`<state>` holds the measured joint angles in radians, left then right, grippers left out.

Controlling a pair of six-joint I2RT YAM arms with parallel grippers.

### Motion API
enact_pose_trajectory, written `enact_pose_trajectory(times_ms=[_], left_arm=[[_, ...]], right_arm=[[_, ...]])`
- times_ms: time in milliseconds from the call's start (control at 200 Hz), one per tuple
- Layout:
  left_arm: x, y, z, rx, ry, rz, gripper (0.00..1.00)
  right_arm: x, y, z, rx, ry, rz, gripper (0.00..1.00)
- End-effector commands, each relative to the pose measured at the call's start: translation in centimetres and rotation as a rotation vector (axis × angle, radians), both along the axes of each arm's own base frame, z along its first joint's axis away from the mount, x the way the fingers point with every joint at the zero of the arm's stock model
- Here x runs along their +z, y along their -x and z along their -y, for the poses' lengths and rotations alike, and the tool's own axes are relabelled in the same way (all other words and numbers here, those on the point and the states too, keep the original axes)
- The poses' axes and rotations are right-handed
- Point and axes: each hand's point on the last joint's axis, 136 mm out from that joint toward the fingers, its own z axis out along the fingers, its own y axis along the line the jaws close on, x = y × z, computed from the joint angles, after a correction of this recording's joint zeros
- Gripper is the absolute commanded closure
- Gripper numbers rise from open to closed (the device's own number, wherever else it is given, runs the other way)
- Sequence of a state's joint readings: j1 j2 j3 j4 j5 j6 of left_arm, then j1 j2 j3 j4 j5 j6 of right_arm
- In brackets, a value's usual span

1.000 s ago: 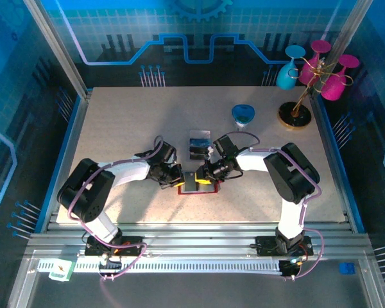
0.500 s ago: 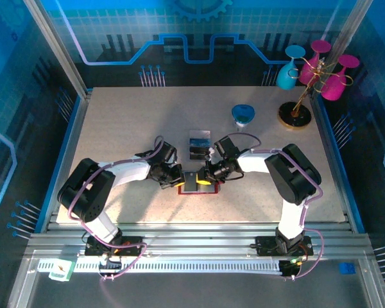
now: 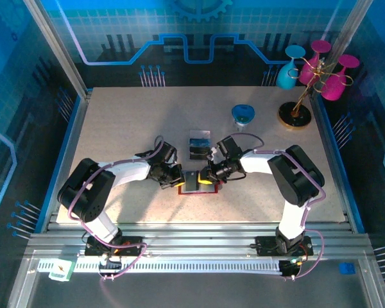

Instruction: Take the credit cards out of the card holder

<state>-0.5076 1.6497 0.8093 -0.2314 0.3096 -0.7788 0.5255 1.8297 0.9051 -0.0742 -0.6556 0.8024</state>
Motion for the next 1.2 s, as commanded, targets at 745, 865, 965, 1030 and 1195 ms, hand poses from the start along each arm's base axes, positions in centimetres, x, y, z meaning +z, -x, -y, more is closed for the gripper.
enact_pose_trajectory(times_ms=[745, 865, 965, 1030, 1195], left_arm=[[1.0, 0.3, 0.4, -0.007, -0.003, -0.008, 0.89], [2.7, -0.2, 1.1, -0.019, 0.016, 0.031, 0.84], [3.9, -0.5, 2.1, -0.049, 0.029, 0.052, 0.85], [4.1, -0.5, 3.0, -0.074, 0.030, 0.053, 0.87], [2.9, -0.4, 4.0, -0.110, -0.002, 0.023, 0.92]], right_arm=[[1.2, 0.5, 3.0, -0.010, 0.030, 0.032, 0.86], [0.9, 0.4, 2.8, -0.016, 0.022, 0.019, 0.83], [0.8, 0.3, 2.7, -0.019, 0.017, 0.017, 0.81], [0.7, 0.2, 2.6, -0.020, 0.017, 0.015, 0.80], [0.4, 0.1, 2.5, -0.024, 0.017, 0.008, 0.77]])
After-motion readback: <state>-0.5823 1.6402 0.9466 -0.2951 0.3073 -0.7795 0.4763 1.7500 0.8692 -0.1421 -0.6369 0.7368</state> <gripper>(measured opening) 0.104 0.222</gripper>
